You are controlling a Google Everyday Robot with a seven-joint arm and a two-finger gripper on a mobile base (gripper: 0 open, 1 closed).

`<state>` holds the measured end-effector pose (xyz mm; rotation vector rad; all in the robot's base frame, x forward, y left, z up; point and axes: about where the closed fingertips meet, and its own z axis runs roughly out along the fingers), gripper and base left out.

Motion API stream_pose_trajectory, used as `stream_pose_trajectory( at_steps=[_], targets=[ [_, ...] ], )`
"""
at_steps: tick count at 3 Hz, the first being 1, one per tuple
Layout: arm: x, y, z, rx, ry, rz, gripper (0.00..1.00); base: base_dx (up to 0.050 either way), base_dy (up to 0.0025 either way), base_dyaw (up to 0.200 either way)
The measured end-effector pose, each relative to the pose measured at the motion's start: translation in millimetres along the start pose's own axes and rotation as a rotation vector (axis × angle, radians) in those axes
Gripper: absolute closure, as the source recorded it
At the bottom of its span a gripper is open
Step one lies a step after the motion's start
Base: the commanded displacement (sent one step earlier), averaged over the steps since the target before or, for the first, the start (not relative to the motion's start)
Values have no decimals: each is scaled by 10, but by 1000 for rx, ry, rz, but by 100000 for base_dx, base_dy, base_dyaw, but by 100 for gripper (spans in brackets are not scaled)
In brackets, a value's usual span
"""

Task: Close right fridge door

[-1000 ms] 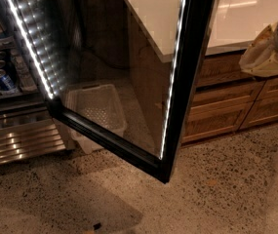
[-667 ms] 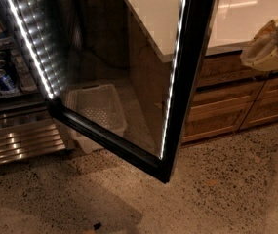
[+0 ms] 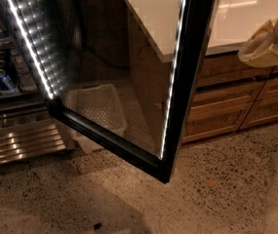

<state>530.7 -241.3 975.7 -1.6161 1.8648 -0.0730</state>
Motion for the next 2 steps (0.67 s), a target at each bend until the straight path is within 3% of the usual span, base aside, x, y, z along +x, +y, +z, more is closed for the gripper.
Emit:
stream_pose_trajectory(
  at_steps=[1, 2],
  targets=[
    [63, -39, 163, -34, -41, 43, 100, 0, 0, 0],
    [21, -25, 356, -62, -107, 45, 100, 0, 0, 0]
  ],
)
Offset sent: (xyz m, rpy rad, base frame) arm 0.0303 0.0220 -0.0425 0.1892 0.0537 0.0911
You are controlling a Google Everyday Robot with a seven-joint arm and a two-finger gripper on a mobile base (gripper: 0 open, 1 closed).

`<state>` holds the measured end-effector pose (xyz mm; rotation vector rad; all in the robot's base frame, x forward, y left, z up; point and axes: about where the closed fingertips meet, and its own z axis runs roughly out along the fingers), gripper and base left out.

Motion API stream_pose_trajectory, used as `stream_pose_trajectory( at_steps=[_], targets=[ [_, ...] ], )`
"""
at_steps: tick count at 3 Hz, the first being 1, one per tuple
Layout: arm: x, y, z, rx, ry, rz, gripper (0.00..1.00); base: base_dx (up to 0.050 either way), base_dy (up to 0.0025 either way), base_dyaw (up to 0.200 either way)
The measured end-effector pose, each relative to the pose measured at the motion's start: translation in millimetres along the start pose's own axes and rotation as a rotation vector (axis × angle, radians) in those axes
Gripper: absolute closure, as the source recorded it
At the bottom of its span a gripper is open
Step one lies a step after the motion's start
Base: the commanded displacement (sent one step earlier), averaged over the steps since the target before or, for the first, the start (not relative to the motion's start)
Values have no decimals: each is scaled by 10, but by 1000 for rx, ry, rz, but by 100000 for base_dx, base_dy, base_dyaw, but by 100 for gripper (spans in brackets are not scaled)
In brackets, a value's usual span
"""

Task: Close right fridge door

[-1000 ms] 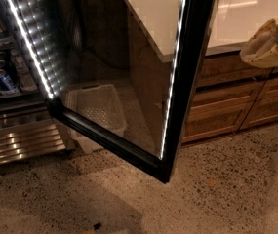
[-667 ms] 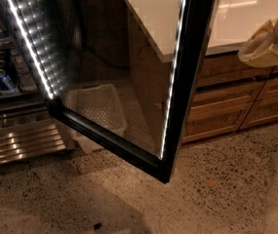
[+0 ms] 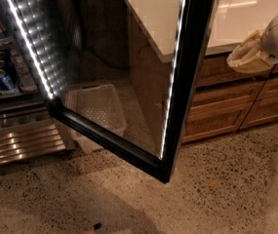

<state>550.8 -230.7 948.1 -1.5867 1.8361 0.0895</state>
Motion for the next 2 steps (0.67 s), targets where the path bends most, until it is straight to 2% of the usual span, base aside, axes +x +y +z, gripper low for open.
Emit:
stream_pose_trajectory(
  at_steps=[2],
  targets=[
    [-167, 27, 398, -58, -110, -88, 100, 0, 0, 0]
  ],
)
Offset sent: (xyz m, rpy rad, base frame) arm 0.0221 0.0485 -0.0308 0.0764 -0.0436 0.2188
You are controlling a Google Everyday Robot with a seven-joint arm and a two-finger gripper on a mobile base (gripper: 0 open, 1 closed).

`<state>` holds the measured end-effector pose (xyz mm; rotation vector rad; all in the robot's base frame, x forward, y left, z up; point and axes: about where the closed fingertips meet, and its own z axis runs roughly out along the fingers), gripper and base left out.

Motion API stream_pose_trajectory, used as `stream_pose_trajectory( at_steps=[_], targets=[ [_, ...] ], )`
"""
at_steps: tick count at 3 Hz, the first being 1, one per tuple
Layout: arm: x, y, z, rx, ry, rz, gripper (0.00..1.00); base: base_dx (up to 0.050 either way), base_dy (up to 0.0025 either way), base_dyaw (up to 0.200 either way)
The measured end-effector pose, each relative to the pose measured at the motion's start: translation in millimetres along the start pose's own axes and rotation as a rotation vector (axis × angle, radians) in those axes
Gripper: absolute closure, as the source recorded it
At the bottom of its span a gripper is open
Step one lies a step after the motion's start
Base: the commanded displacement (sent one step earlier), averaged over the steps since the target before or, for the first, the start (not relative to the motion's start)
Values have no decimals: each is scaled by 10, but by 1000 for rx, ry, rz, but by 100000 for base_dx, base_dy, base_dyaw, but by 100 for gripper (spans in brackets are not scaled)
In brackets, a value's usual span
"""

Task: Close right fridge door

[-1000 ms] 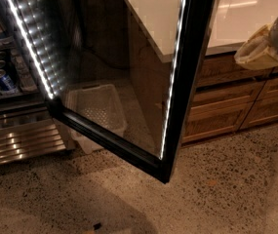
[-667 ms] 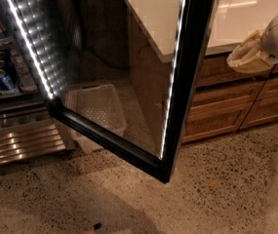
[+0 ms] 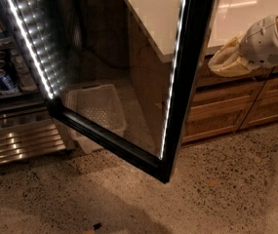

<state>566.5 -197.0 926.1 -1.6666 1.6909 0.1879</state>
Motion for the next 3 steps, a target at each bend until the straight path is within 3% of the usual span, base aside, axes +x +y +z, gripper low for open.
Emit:
stream_pose_trajectory(
  at_steps=[3],
  targets=[
    [-288, 165, 218, -41, -102, -107, 100, 0, 0, 0]
  ],
)
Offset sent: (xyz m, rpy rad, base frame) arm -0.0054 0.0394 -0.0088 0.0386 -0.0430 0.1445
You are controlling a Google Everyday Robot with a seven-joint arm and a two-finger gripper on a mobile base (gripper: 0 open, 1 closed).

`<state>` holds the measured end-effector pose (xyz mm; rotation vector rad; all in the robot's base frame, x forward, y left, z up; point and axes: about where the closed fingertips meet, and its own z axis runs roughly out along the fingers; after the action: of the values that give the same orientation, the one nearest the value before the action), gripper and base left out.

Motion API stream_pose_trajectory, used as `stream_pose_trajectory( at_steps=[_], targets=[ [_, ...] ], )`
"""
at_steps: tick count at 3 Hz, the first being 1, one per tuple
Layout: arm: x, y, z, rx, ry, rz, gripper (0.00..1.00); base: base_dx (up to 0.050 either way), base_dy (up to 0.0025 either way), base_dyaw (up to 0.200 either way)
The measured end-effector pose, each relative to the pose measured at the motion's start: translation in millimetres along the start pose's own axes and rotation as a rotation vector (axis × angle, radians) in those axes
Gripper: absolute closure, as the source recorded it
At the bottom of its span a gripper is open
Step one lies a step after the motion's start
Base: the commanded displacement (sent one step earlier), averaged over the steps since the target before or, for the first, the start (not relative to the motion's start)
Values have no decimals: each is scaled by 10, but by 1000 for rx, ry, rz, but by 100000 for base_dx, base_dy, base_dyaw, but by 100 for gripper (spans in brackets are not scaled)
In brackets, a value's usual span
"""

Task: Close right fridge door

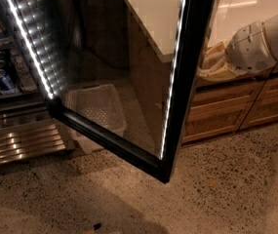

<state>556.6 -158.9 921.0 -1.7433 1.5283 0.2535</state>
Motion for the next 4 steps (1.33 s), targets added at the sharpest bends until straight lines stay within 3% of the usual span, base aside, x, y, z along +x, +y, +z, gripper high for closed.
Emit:
stream_pose_trajectory(
  at_steps=[1, 3, 4],
  targets=[
    [-145, 65, 23, -9, -54, -31, 100, 0, 0, 0],
    [-199, 34, 235, -33, -154, -30, 100, 0, 0, 0],
    [-332, 110, 243, -70, -168, -28, 100, 0, 0, 0]
  ],
)
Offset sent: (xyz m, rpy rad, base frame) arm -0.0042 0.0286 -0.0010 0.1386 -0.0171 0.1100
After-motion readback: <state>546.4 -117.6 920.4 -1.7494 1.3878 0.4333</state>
